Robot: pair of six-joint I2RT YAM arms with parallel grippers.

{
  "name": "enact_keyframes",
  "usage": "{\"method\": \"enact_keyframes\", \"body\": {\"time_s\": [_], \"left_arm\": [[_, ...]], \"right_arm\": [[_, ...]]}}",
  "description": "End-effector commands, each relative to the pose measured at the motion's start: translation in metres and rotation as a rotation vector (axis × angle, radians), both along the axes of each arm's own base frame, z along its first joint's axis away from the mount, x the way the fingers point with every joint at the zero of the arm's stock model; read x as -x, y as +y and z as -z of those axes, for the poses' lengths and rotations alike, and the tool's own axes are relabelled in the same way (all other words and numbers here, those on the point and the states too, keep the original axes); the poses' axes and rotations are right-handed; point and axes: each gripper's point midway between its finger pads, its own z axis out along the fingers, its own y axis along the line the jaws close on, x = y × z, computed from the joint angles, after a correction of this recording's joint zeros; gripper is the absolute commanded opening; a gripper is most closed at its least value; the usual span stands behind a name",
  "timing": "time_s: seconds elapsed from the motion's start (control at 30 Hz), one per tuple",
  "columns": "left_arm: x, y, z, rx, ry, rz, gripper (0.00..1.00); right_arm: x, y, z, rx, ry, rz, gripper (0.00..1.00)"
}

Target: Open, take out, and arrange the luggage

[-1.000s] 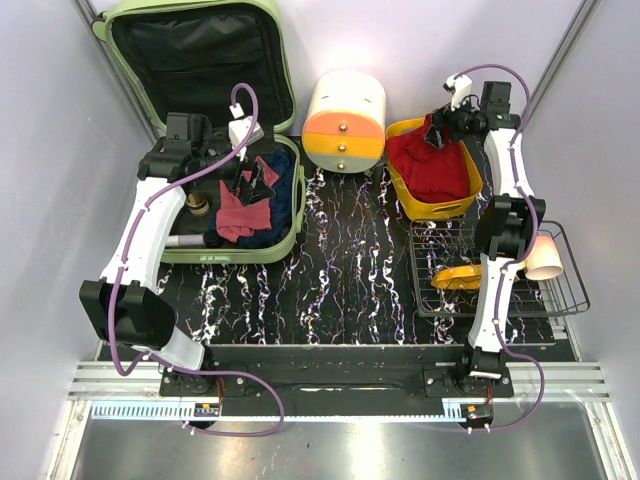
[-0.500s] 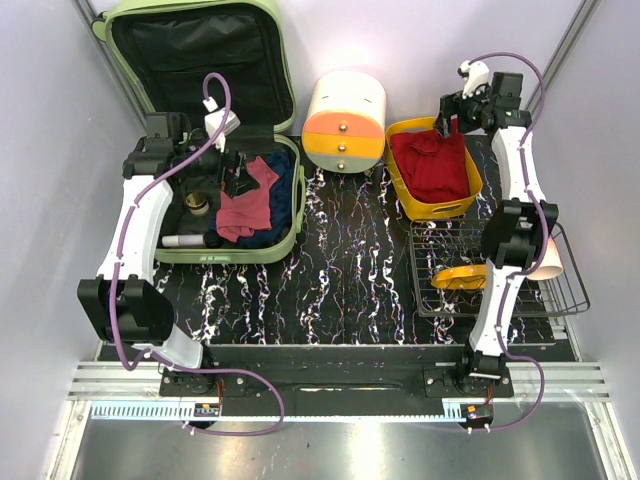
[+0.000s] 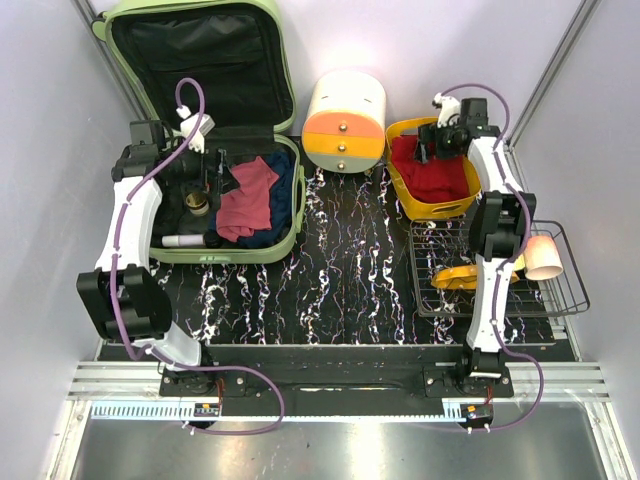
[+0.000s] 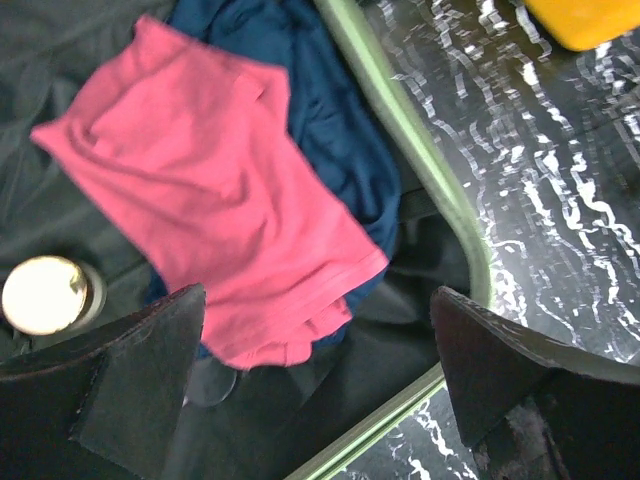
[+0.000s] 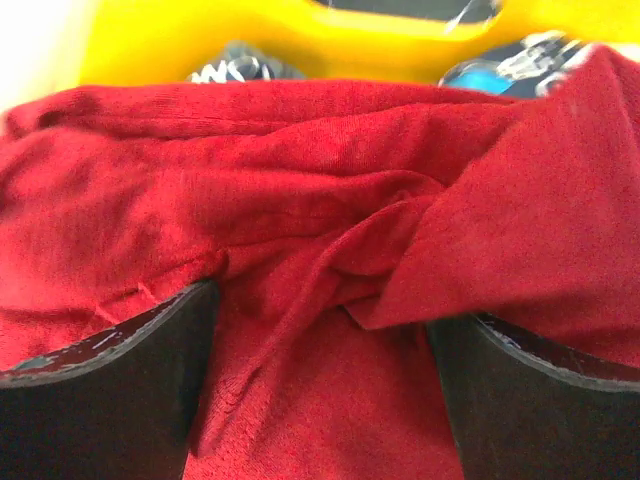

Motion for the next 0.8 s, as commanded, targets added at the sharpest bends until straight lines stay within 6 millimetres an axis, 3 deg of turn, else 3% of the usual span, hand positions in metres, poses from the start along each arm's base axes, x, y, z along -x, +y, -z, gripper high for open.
{"method": "enact_keyframes", "body": {"time_s": [0.0, 0.07, 0.13, 0.17, 0.23, 0.27, 0.33, 0.43, 0.53, 0.63, 0.77], "left_arm": [[0.002, 0.031, 0.036, -0.097, 0.082, -0.079, 0.99], [0.01, 0.035, 0.056, -0.138, 0.122, -0.06, 0.99], [0.019, 0.037, 0.072, -0.183, 0.124, -0.016, 0.99], [0.02, 0.038, 0.076, -0.201, 0.116, -0.001, 0.99], [0.021, 0.04, 0.089, -0.212, 0.151, 0.003, 0.99], [0.024, 0.039, 0.094, -0.21, 0.174, 0.013, 0.97], [0.028, 0.034, 0.102, -0.188, 0.192, 0.057, 0.9], [0.035, 0.028, 0.109, -0.212, 0.144, 0.173, 0.86], [0.034, 0.028, 0.113, -0.3, 0.042, 0.331, 0.86], [0.02, 0.03, 0.112, -0.373, -0.068, 0.445, 0.87], [0.01, 0.022, 0.117, -0.396, -0.101, 0.551, 0.88]], "right_arm": [[0.03, -0.005, 0.079, 0.1, 0.191, -0.035, 0.93], [0.035, -0.009, 0.082, 0.129, 0.196, -0.047, 0.93], [0.035, -0.006, 0.065, 0.104, 0.171, -0.051, 0.92], [0.033, -0.004, 0.042, 0.092, 0.129, -0.051, 0.93], [0.031, 0.002, 0.013, 0.067, 0.077, -0.061, 0.93], [0.031, 0.003, -0.013, 0.061, 0.03, -0.061, 0.93], [0.033, 0.007, -0.039, 0.047, -0.018, -0.075, 0.93], [0.046, 0.017, -0.091, 0.013, -0.106, -0.11, 0.93], [0.056, 0.029, -0.112, -0.033, -0.135, -0.149, 0.93], [0.068, 0.043, -0.136, -0.066, -0.17, -0.184, 0.93], [0.074, 0.052, -0.144, -0.08, -0.181, -0.193, 0.93]]}}
